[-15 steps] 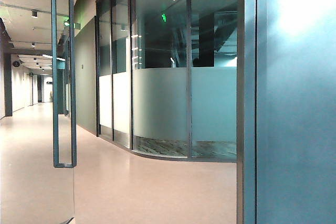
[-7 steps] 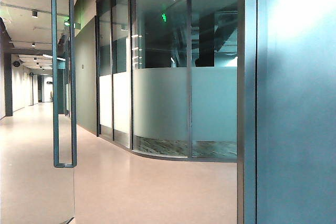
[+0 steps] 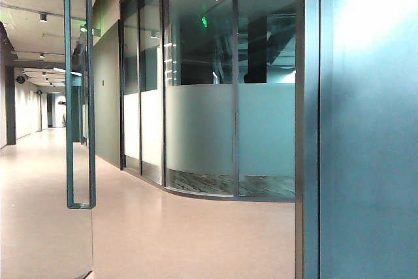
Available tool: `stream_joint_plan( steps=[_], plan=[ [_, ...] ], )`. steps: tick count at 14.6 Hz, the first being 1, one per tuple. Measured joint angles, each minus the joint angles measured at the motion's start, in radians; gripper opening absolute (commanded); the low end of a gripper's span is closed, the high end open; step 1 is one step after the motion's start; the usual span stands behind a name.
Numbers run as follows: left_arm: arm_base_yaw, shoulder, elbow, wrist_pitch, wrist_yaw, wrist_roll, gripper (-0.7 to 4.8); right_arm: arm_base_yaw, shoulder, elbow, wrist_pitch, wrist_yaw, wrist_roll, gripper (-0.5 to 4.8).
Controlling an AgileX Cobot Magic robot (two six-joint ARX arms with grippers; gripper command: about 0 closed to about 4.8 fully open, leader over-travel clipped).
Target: Raise the arm to find the leftmost switch on the wall and turn off the lights.
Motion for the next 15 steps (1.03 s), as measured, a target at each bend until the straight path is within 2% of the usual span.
stream_joint_plan(
  steps=[15],
  plan=[
    [0.000,0.000,0.000,0.000,0.000,0.000,-0.05,0.000,0.000,0.000,0.000,-0.011,0.003,-0.01]
  ],
)
